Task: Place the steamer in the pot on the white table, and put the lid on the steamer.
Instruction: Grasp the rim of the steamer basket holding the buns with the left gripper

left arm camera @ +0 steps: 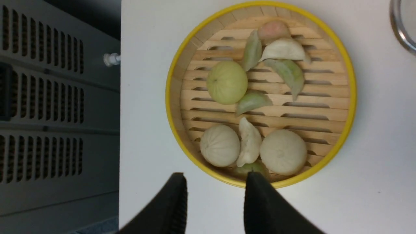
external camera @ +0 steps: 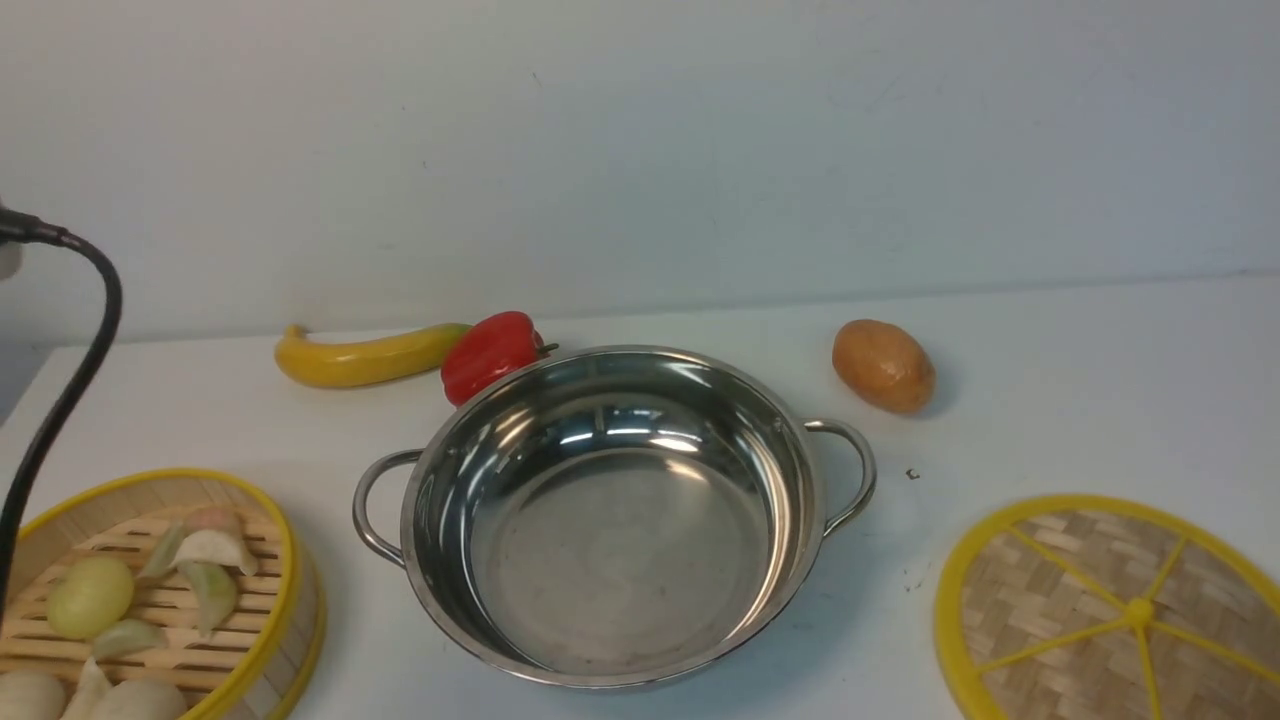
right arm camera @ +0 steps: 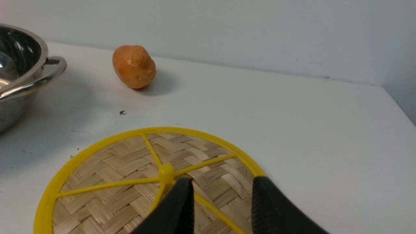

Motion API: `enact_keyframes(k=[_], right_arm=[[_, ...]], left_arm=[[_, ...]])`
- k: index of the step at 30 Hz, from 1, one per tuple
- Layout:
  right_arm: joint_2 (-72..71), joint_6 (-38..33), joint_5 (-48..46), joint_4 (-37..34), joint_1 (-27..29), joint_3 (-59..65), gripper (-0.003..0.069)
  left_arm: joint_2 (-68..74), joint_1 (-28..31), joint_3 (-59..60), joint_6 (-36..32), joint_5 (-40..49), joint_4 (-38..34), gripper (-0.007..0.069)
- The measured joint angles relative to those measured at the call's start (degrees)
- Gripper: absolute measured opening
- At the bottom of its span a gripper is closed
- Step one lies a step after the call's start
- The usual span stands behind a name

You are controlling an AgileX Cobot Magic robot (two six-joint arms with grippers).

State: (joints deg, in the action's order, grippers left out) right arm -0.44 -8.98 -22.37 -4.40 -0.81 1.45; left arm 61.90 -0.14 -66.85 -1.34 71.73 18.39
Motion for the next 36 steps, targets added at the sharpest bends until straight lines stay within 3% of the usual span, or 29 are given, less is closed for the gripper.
enact_keyframes(k=[10,13,17,20,36], right_arm=[[0.0,0.0,0.0,0.0,0.0,0.0,0.0241],[0.0,0.0,0.0,0.0,0.0,0.0,0.0241],[0.0,0.0,0.0,0.0,0.0,0.0,0.0241],[0.0,0.0,0.0,0.0,0.0,0.0,0.0241],[0.0,0.0,0.0,0.0,0.0,0.0,0.0241]], left_arm=[[3.2,0.0,0.0,3.3,-0.1,0.4,0.0238],[3.4,0.0,0.0,3.0,-0.1,-6.3,0.0238],[6.3,0.0,0.0,-7.3,-0.7,-21.4,0.0238],[10.5,0.0,0.0,-12.2,-2.2,-25.0,0.0238],[28.5,0.0,0.0,-11.8,-9.1,-25.9,0.0347]])
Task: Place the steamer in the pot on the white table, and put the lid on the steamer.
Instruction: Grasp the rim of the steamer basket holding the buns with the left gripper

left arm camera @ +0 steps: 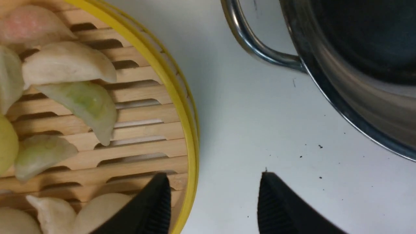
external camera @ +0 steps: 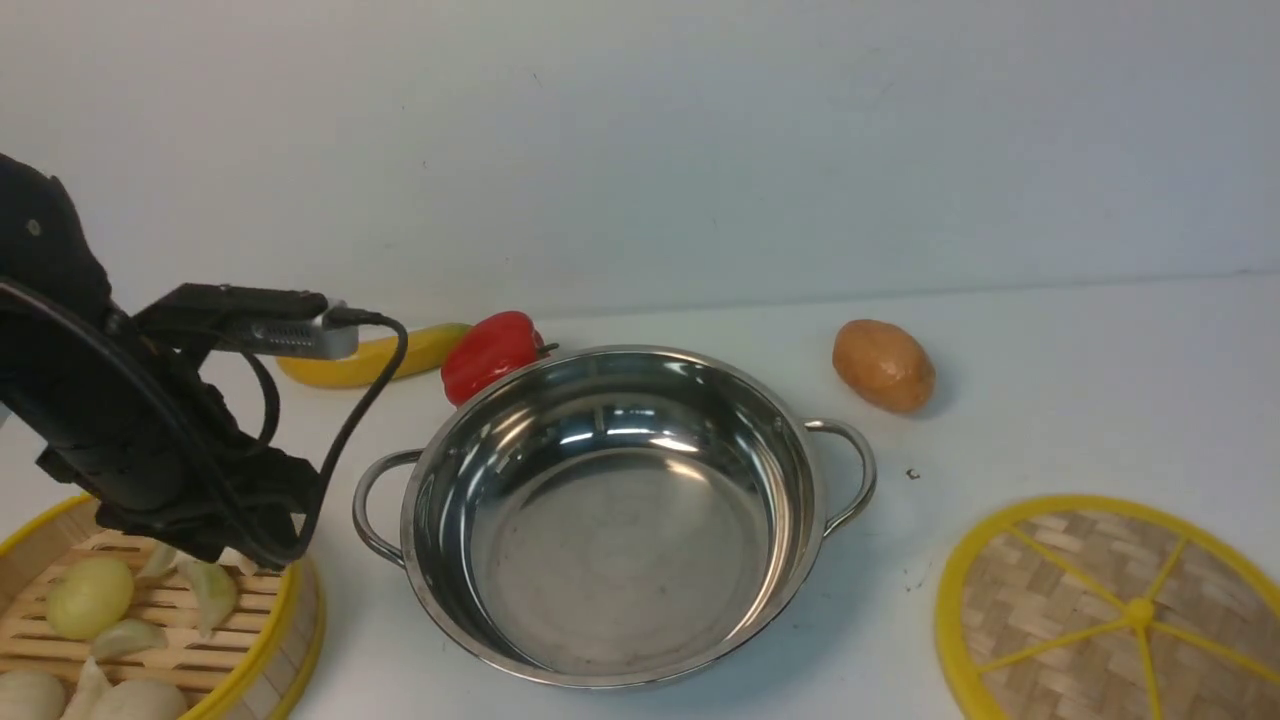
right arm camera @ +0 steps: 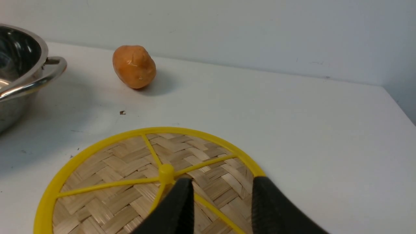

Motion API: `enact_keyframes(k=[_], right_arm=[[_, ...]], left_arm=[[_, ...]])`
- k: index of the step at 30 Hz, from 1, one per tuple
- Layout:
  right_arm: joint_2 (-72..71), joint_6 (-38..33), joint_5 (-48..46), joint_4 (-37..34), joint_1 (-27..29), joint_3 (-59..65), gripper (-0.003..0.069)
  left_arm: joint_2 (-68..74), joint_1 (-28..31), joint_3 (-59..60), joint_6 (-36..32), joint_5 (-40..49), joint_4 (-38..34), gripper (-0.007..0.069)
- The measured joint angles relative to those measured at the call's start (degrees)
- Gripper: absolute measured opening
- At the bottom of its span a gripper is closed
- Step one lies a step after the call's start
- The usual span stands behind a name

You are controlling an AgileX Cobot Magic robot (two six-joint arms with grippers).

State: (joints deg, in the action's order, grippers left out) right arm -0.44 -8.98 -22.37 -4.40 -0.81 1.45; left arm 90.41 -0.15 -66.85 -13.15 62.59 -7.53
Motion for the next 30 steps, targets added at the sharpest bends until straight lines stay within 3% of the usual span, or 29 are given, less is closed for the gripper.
enact_keyframes(k=[30], right_arm=[[0.0,0.0,0.0,0.0,0.0,0.0,0.0241]], left_arm=[[12.2,0.0,0.0,1.8,-6.2,3.3,0.0347]])
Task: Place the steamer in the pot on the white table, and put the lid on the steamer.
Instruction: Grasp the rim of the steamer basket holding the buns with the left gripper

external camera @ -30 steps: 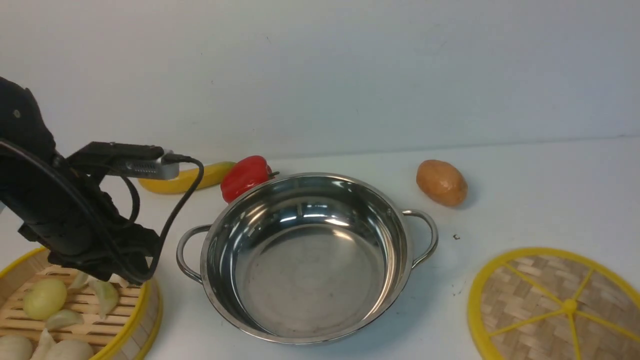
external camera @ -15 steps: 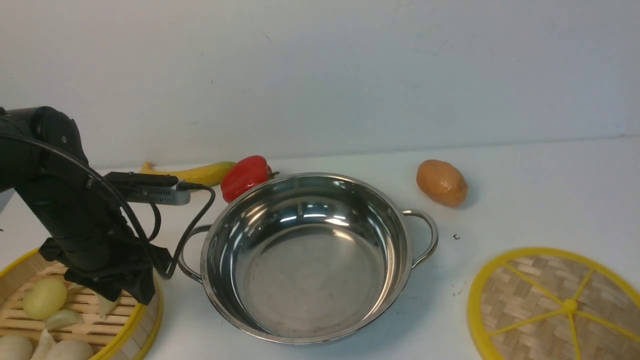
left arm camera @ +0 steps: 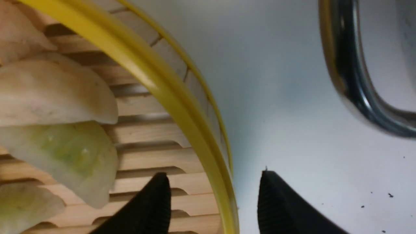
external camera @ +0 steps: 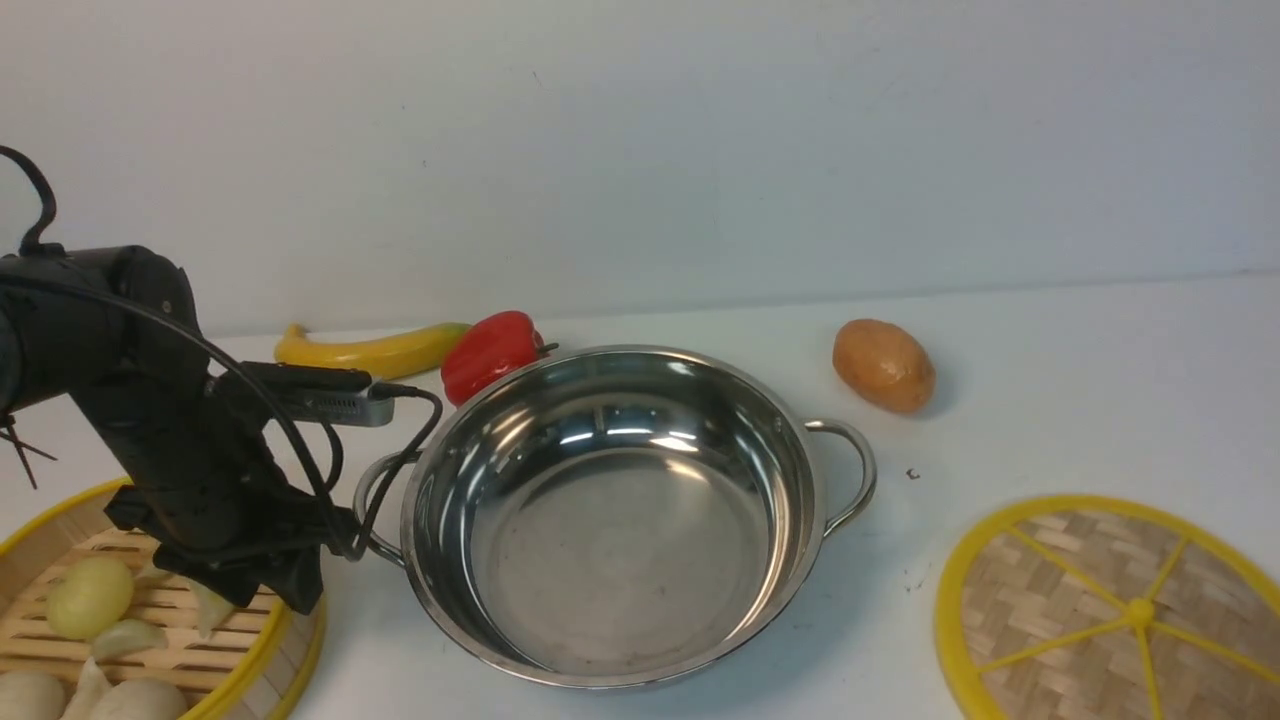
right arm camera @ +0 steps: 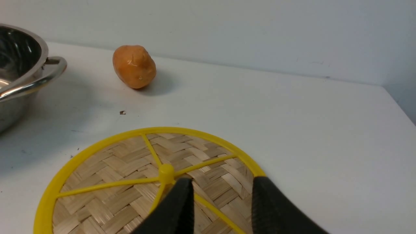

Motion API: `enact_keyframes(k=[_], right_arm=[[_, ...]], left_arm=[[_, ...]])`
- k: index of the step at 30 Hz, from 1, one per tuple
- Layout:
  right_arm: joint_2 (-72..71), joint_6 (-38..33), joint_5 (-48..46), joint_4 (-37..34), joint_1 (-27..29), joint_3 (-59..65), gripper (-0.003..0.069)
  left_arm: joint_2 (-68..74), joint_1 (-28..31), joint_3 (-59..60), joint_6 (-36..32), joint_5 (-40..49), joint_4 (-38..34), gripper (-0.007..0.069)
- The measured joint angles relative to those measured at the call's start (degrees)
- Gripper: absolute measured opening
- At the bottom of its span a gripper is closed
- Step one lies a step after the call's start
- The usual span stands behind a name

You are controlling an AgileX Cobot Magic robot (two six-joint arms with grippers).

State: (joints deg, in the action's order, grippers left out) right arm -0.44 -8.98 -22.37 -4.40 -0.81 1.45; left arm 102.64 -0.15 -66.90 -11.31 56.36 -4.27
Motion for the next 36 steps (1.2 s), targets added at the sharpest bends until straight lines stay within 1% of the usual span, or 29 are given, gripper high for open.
enact_keyframes(k=[9,24,32,36], right_arm=[[0.0,0.0,0.0,0.0,0.0,0.0,0.0241],[0.0,0.0,0.0,0.0,0.0,0.0,0.0241],[0.0,0.0,0.0,0.0,0.0,0.0,0.0241],[0.0,0.0,0.0,0.0,0.0,0.0,0.0241]], left_arm=[[0.1,0.0,0.0,0.0,-1.0,1.4,0.0347],[0.1,0.0,-0.1,0.4,-4.3,0.0,0.0347],[0.4,0.0,-0.1,1.6,-3.7,-0.1,0.0347],[2.0,0.0,-0.1,2.5,-1.9,-0.1,0.0347]])
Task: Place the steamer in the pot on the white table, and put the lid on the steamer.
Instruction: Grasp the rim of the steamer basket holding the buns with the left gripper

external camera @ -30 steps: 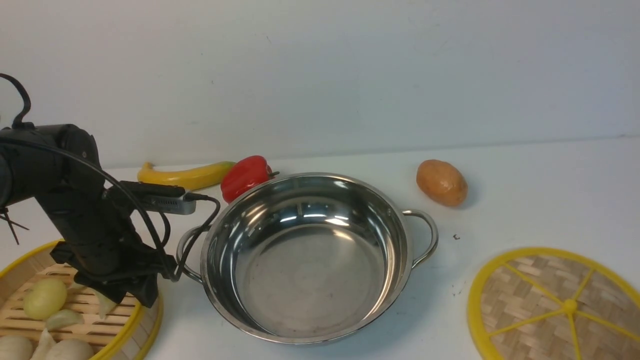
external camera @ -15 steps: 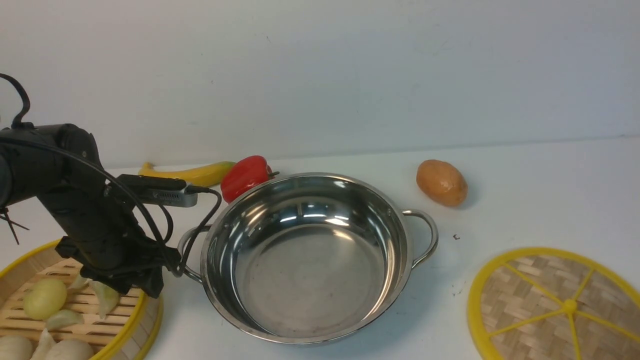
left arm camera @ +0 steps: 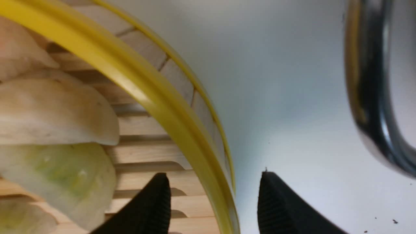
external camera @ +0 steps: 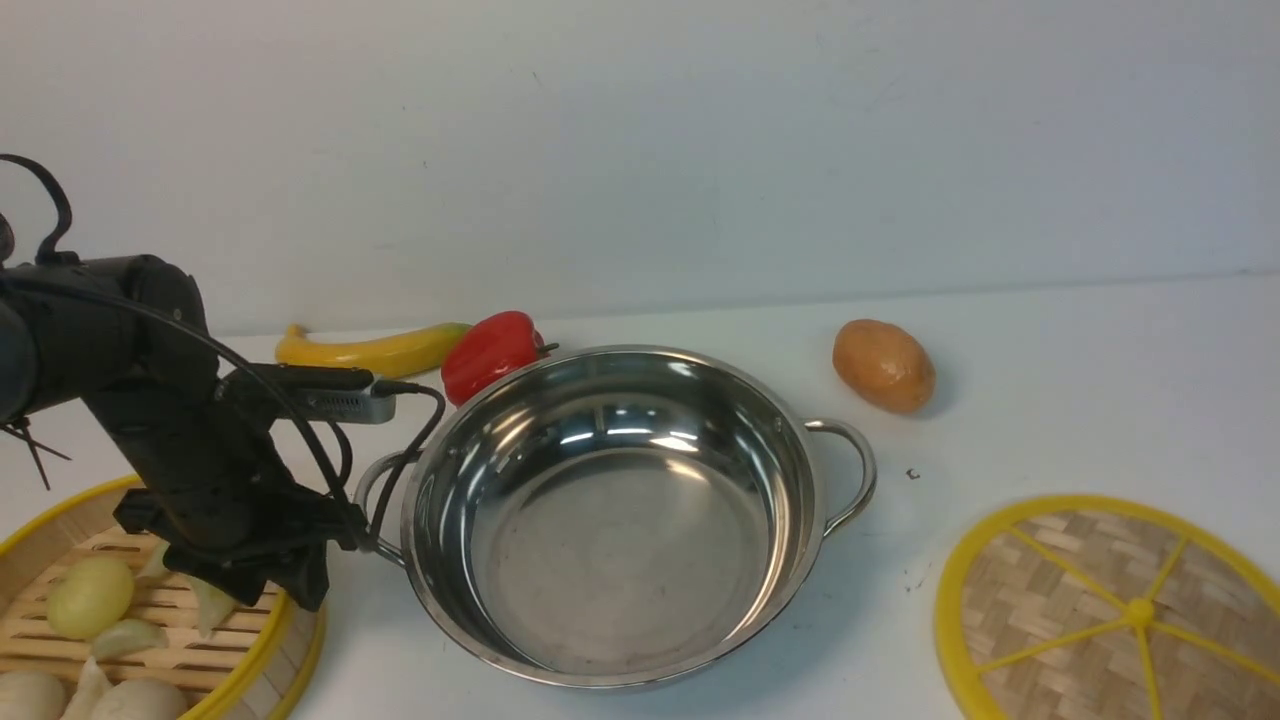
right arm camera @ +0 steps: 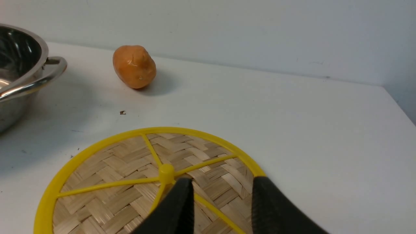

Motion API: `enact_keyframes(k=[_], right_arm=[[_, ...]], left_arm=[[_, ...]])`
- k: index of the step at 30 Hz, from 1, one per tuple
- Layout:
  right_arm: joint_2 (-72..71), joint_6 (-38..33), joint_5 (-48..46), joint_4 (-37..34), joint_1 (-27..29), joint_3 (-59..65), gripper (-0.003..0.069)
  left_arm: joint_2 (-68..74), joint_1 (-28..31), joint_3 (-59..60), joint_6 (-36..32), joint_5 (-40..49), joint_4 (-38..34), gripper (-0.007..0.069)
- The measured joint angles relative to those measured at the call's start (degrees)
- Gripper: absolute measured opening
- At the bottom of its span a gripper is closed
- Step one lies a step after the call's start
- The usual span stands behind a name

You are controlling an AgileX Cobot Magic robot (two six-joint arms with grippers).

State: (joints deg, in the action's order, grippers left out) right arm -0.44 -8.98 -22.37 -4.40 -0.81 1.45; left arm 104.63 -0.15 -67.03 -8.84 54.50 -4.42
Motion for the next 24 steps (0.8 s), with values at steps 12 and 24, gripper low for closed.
enact_keyframes(k=[12,24], right_arm=[[0.0,0.0,0.0,0.0,0.0,0.0,0.0241],[0.0,0.0,0.0,0.0,0.0,0.0,0.0241]], left_arm=[[0.4,0.0,0.0,0.2,0.4,-1.0,0.0316],[1.3,0.0,0.0,0.5,0.5,-1.0,0.017]])
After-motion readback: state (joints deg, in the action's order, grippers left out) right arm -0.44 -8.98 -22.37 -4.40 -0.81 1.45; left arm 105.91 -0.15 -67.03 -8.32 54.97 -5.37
